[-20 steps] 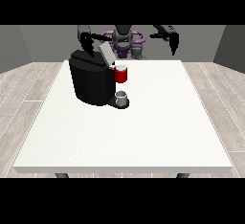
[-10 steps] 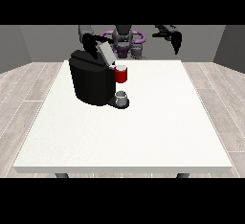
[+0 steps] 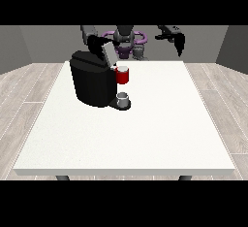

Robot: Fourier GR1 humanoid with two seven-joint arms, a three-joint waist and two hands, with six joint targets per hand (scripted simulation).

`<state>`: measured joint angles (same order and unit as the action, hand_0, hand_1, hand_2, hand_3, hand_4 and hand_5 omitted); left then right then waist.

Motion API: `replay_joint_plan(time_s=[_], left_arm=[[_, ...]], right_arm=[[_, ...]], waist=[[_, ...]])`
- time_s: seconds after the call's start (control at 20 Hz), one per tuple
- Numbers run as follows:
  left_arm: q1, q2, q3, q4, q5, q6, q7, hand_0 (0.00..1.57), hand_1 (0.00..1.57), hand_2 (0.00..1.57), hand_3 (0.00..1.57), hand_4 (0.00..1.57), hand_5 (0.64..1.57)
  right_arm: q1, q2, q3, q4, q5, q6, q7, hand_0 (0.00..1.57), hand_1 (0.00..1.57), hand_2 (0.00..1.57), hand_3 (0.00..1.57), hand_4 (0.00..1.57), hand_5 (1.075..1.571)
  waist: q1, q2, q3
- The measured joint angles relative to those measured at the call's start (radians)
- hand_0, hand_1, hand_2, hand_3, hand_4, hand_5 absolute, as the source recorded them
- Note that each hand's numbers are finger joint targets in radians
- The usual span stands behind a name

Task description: Insert the coffee pod into the coffee machine and close the lid

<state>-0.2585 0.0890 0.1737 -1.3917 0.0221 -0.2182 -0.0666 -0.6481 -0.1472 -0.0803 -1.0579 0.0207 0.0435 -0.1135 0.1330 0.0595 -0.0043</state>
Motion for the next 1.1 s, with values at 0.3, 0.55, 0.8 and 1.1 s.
replay_joint_plan(time_s=[0.3, 0.55, 0.8, 1.1], left_arm=[[0.009, 0.022, 0.004, 0.017, 0.009, -0.01, -0.014, 0.0, 0.0, 0.0, 0.0, 0.0, 1.571], [-0.008, 0.016, 0.004, 0.024, 0.017, 0.012, 0.003, 0.0, 0.0, 0.0, 0.0, 0.14, 1.571], [-0.005, 0.022, 0.003, 0.036, 0.009, 0.027, -0.014, 0.0, 0.0, 0.0, 0.0, 0.16, 1.571], [0.001, 0.024, -0.001, 0.052, 0.012, 0.032, -0.03, 0.0, 0.0, 0.0, 0.0, 0.0, 1.571]], right_arm=[[-0.038, 0.003, 0.01, 0.032, 0.015, 0.006, 0.025, 0.0, 0.0, 0.0, 0.0, 0.15, 1.571], [-0.084, 0.024, 0.043, 0.046, 0.051, -0.002, 0.054, 0.0, 0.0, 0.0, 0.0, 0.21, 1.571], [-0.125, 0.031, 0.063, 0.058, 0.092, -0.008, 0.052, 0.0, 0.0, 0.0, 0.0, 0.14, 1.571], [-0.177, 0.053, 0.065, 0.07, 0.109, -0.015, 0.073, 0.0, 0.0, 0.0, 0.0, 0.13, 1.571]], waist=[[-0.001, 0.011, 0.0028], [0.0, 0.007, 0.0037], [0.005, 0.016, 0.004], [0.007, 0.012, 0.0041]])
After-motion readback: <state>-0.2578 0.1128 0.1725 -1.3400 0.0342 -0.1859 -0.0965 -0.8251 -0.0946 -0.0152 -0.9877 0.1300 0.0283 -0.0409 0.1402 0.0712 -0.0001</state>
